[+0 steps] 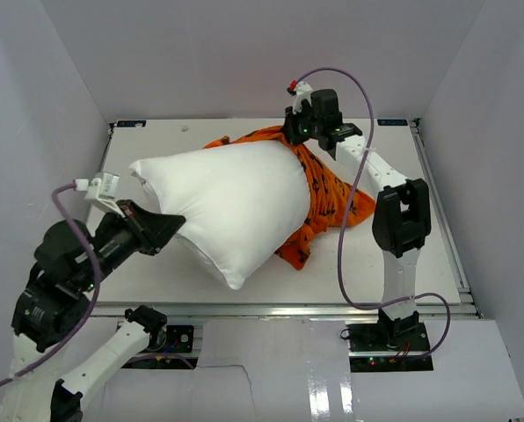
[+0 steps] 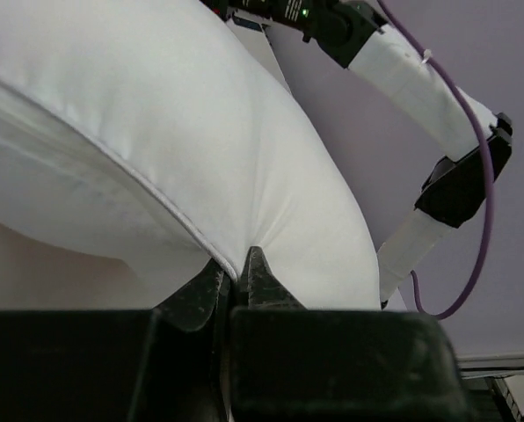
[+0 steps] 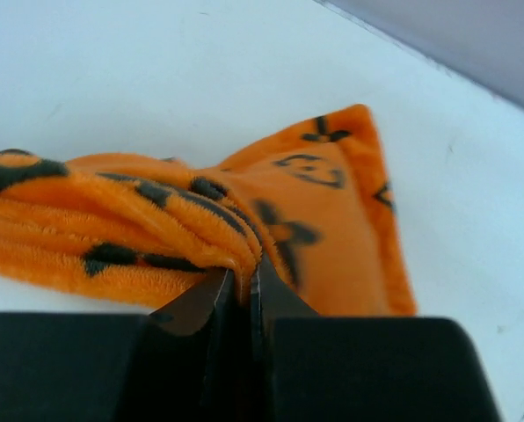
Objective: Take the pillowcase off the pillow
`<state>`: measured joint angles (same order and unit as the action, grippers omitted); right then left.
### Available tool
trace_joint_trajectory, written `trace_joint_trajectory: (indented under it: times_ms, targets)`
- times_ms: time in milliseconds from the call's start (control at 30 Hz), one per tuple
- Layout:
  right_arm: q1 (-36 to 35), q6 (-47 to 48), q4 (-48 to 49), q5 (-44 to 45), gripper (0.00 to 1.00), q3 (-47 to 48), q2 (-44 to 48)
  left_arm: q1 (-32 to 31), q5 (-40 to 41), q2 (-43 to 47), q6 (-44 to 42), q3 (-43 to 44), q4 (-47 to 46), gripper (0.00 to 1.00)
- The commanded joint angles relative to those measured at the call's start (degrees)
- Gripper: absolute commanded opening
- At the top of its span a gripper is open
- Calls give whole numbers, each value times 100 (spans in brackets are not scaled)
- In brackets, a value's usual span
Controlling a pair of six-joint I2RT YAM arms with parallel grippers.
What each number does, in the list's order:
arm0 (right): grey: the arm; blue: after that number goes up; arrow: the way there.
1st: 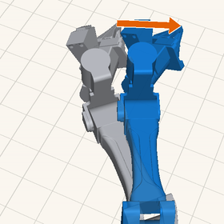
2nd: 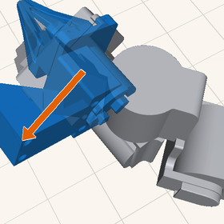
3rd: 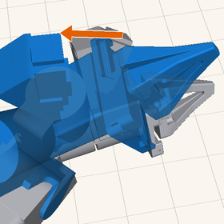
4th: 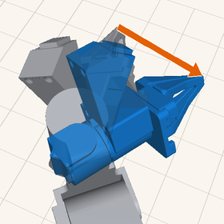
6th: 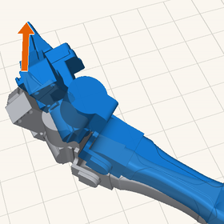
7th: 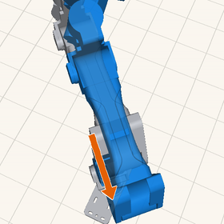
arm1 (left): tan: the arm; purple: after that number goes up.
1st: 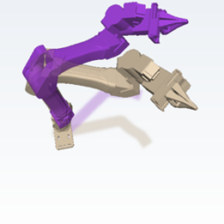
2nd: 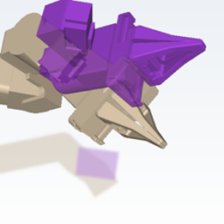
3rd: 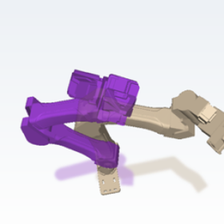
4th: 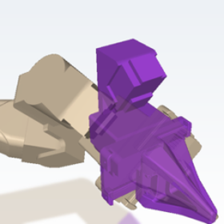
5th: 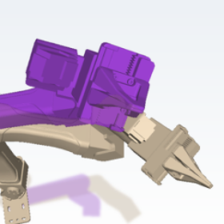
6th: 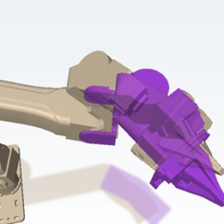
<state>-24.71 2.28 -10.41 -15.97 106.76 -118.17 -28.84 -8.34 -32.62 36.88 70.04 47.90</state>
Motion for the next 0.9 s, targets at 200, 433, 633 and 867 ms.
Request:
trace_joint_trajectory:
  times_ms: [200, 433, 633, 867]
  targets:
    - [2232, -1942, 66, 2158, 8, -1218, -57, -34, 1606, 1038, -6, 2084, 580, 0]
    - [2435, -2266, 198, 2729, 8, -1789, 601, -25, 2642, 1013, -190, 1584, 844, 0]
    - [2647, -1987, 1357, 132, 25, -2371, 1533, -43, 3866, 635, -402, 768, 827, 0]
    - [1163, -1353, 681, -196, 76, -2474, 2208, -43, 2689, 441, 152, -673, -200, 0]
